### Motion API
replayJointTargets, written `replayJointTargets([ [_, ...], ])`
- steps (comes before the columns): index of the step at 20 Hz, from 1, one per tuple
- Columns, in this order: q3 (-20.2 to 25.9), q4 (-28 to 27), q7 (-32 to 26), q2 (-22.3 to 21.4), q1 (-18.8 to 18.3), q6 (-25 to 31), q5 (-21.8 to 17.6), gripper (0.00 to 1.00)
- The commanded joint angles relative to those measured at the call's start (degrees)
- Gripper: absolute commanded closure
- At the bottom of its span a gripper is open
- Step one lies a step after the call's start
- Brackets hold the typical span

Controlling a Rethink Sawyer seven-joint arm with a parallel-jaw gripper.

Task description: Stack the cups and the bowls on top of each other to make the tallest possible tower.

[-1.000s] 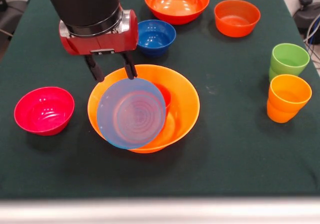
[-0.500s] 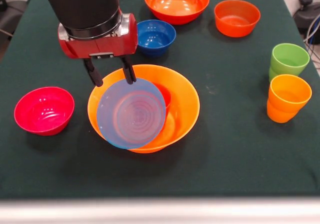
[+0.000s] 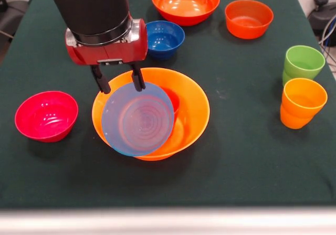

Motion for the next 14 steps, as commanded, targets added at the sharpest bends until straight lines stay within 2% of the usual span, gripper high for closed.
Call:
replayJointTargets([
  [1, -7.6, 1.6, 7.8, -0.7, 6.1, 2.2, -3.7, 0.00],
  [6, -13.6, 0.3, 15.9, -1.0, 8.9, 6.8, -2.0, 0.00],
  [10, -18.5, 0.2, 22.0, -1.1, 9.8, 7.5, -0.8, 0.00],
  [14, -22.1, -1.7, 25.2, -0.7, 10.1, 8.1, -0.4, 0.00],
])
